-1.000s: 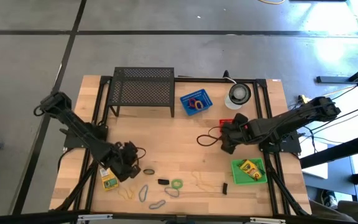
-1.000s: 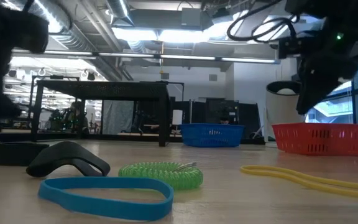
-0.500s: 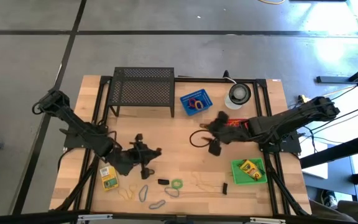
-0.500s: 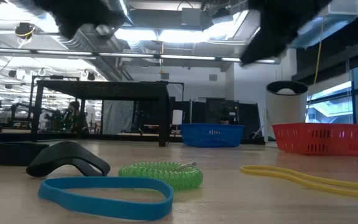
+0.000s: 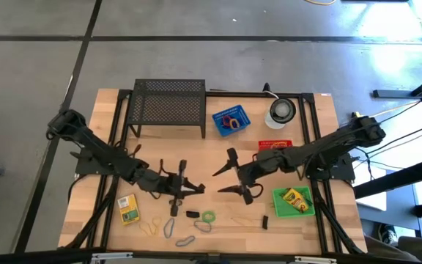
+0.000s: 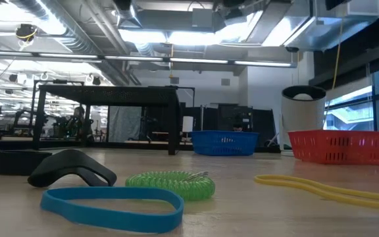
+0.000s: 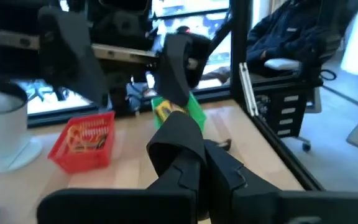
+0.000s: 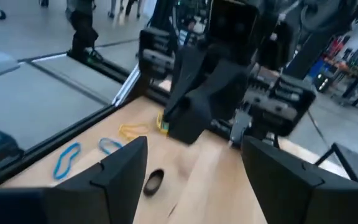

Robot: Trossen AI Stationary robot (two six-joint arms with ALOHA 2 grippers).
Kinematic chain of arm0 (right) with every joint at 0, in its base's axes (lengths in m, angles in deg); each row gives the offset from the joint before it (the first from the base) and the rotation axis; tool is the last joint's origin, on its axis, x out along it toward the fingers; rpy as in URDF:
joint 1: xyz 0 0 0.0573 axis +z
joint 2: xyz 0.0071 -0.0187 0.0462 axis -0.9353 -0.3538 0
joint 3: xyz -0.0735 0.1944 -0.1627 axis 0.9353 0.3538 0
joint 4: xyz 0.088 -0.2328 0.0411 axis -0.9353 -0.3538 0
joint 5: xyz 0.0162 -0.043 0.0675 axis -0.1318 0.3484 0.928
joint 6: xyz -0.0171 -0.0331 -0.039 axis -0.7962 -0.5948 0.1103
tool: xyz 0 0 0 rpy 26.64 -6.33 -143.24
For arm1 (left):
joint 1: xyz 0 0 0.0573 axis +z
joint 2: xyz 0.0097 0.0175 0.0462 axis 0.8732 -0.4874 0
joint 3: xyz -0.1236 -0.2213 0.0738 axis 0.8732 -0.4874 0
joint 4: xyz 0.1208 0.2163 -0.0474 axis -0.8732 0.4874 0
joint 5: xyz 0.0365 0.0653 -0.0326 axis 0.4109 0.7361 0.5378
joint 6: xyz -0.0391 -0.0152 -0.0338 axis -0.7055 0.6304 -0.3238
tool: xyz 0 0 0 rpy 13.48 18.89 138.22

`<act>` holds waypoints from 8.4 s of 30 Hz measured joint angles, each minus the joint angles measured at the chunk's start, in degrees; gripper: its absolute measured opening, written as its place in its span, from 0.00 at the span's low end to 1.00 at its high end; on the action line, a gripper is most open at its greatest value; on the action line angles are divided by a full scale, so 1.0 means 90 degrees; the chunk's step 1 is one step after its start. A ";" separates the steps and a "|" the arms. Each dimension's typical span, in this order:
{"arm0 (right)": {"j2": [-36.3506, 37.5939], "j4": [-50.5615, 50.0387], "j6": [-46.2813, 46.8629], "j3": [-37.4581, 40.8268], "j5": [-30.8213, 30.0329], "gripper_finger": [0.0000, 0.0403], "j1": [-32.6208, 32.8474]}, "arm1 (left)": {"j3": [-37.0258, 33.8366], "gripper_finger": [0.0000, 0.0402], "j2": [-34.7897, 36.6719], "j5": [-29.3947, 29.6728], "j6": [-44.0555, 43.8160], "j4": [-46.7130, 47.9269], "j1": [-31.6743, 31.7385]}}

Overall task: Pick & Place Office Desk Supplies
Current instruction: Put the black arm band into the red bin

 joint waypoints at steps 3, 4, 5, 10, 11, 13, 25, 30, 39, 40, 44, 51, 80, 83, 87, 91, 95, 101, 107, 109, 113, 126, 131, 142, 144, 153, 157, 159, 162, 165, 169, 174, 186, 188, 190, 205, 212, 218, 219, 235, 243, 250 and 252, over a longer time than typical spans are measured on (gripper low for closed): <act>-0.0260 0.0435 -0.0051 0.0000 0.0110 0.65 0.0000 | 0.0000 0.01 -0.0235 -0.0066 0.0124 -0.0208 0.0171; -0.0305 0.0506 -0.0057 0.0002 0.0213 0.65 0.0000 | 0.0000 0.01 -0.0310 -0.0074 0.0197 -0.0233 0.0218; -0.0343 0.0584 -0.0060 0.0002 0.0319 0.65 0.0000 | 0.0000 0.01 -0.0381 -0.0083 0.0285 -0.0250 0.0259; -0.0371 0.0645 -0.0033 0.0002 0.0498 0.65 -0.0007 | 0.0000 0.01 -0.0540 -0.0331 0.0442 -0.0389 0.0428; -0.0371 0.0645 -0.0033 0.0002 0.0498 0.65 -0.0007 | 0.0000 0.01 -0.0542 -0.0388 0.0512 -0.0419 0.0457; -0.0371 0.0645 0.0009 0.0002 0.0498 0.65 -0.0009 | 0.0000 0.01 -0.0542 -0.0485 0.0708 -0.0633 0.0502; -0.0371 0.0769 0.0577 0.0002 0.0582 0.65 -0.0073 | 0.0000 0.01 -0.1056 -0.0963 0.1967 -0.1791 0.0620; -0.0371 0.0790 0.0613 0.0002 0.0872 0.65 -0.0073 | 0.0000 0.01 -0.1221 -0.1127 0.2144 -0.2277 0.0691; -0.0373 0.0793 0.0777 0.0002 0.0872 0.65 -0.0066 | 0.0000 0.01 -0.1331 -0.1450 0.2300 -0.2561 0.0822; -0.0374 0.0793 0.0812 0.0002 0.0872 0.65 -0.0066 | 0.0000 0.01 -0.1331 -0.1448 0.2300 -0.2570 0.0827; -0.0373 0.0793 0.0853 0.0002 0.0872 0.62 -0.0066 | 0.0000 0.01 -0.1333 -0.1448 0.2303 -0.2876 0.0827; -0.0374 0.0795 0.0972 0.0002 0.0870 0.44 -0.0066 | 0.0000 0.01 -0.1353 -0.1443 0.2470 -0.2839 0.0827; 0.0459 -0.0948 0.2361 -0.0015 -0.0877 0.02 -0.0133 | -0.0012 0.34 -0.1365 -0.0321 0.1338 -0.2722 0.0793; 0.0905 -0.2168 0.2696 0.0011 -0.1343 0.02 -0.0134 | 0.0009 0.41 -0.1341 0.0939 0.1255 -0.2586 0.0759; 0.1563 -0.3687 0.3377 0.0006 -0.1806 0.02 -0.0107 | 0.0005 0.45 -0.1346 0.2863 0.0682 -0.1923 0.0782; 0.2069 -0.5482 0.4316 0.0003 -0.2580 0.02 -0.0104 | 0.0004 0.46 -0.1346 0.3540 0.0264 -0.1494 0.0772; 0.2303 -0.7423 0.5668 0.0002 -0.3437 0.02 -0.0102 | 0.0003 0.45 -0.1346 0.3469 -0.0052 -0.1358 0.0776; 0.2170 -0.8994 0.7815 0.0340 -0.3853 0.02 -0.0102 | 0.0005 0.45 -0.1346 0.2932 -0.0516 -0.1316 0.0772; 0.2067 -0.8813 0.8730 0.1097 -0.3799 0.03 -0.0114 | 0.0002 0.45 -0.1346 0.2590 -0.0859 -0.1257 0.0771; 0.2067 -0.8787 0.9003 0.1252 -0.3801 0.03 -0.0114 | 0.0002 0.45 -0.1346 0.2517 -0.0994 -0.1252 0.0767; 0.2067 -0.8686 0.9302 0.1449 -0.3563 0.09 -0.0114 | 0.0002 0.45 -0.1346 0.2511 -0.1556 -0.1001 0.0733; 0.2067 -0.8608 0.9303 0.1587 -0.3780 0.43 -0.0114 | 0.0000 0.45 -0.1037 -0.0283 -0.3275 0.1275 0.0524; 0.2067 -0.8498 0.9302 0.1588 -0.3906 0.58 -0.0114 | 0.0000 0.45 -0.1037 -0.1365 -0.3975 0.2553 0.0185; 0.2070 -0.8258 0.9280 0.1588 -0.3775 0.71 -0.0109 | -0.0001 0.45 -0.1183 -0.0469 -0.4422 0.4437 -0.0887; 0.2070 -0.8254 0.9280 0.1588 -0.3729 0.70 -0.0107 | 0.0000 0.45 -0.1318 -0.0445 -0.4672 0.4652 -0.1013; 0.2070 -0.8251 0.9280 0.1588 -0.3707 0.69 -0.0107 | 0.0029 0.42 -0.1801 -0.0151 -0.4895 0.4844 -0.1256; 0.2070 -0.8206 0.9278 0.1588 -0.3707 0.69 -0.0107 | 0.0017 0.30 -0.1780 -0.0059 -0.4760 0.4776 -0.1290; 0.2070 -0.8178 0.9278 0.1588 -0.3726 0.69 -0.0107 | 0.0016 0.22 -0.1781 -0.0035 -0.4554 0.4672 -0.1331; 0.2070 -0.8159 0.9274 0.1588 -0.3784 0.69 -0.0107 | 0.0010 0.08 -0.1783 -0.0048 -0.4183 0.4512 -0.1391; 0.2070 -0.8126 0.9241 0.1588 -0.3813 0.69 -0.0107 | -0.0004 0.02 -0.1741 -0.0005 -0.3834 0.4331 -0.1407; 0.2070 -0.7906 0.8994 0.1588 -0.4168 0.69 -0.0107 | -0.0029 0.02 -0.1548 0.0237 -0.3316 0.4222 -0.1325; 0.2072 -0.7185 0.8342 0.1570 -0.4788 0.69 -0.0107 | -0.0019 0.02 -0.1046 0.1012 -0.3033 0.4146 -0.1146; 0.2072 -0.3051 0.5125 0.1349 -0.4944 0.69 -0.0066 | -0.0012 0.02 -0.0251 0.2341 -0.0864 0.1461 -0.0317; 0.2070 -0.2467 0.4661 0.1348 -0.4830 0.69 -0.0003 | -0.0012 0.02 -0.0264 0.2191 -0.0417 0.0867 -0.0198; 0.1960 -0.1891 0.4217 0.1343 -0.4804 0.69 0.0091 | -0.0010 0.02 -0.0329 0.2083 -0.0128 0.0390 -0.0083; -0.0261 0.2369 0.1750 0.1343 -0.3066 0.69 0.0418 | 0.0000 0.02 -0.1248 0.1559 0.0397 -0.1498 0.0491; -0.0361 0.2541 0.1747 0.1343 -0.2474 0.69 0.0393 | 0.0000 0.02 -0.1341 0.1561 0.0850 -0.2007 0.0492; -0.0361 0.2598 0.1647 0.1341 -0.2276 0.69 0.0393 | 0.0000 0.02 -0.1339 0.1560 0.1023 -0.2219 0.0492; -0.0361 0.2604 0.1633 0.1341 -0.2278 0.69 0.0393 | 0.0000 0.02 -0.1339 0.1555 0.1023 -0.2222 0.0501; -0.0361 0.2593 0.1791 0.1171 -0.2016 0.69 0.0393 | 0.0000 0.02 -0.1339 0.0631 0.0404 -0.2228 0.0903; -0.0361 0.2595 0.2014 0.1171 -0.2014 0.52 0.0350 | 0.0000 0.02 -0.1339 0.0629 0.0411 -0.2231 0.0903; -0.0361 0.2590 0.2644 0.1171 -0.1630 0.19 0.0153 | 0.0000 0.02 -0.1339 0.0621 0.0510 -0.2262 0.0903; -0.0361 0.2588 0.2784 0.1171 -0.1456 0.09 0.0108 | 0.0000 0.02 -0.1339 0.0516 0.0510 -0.2262 0.0902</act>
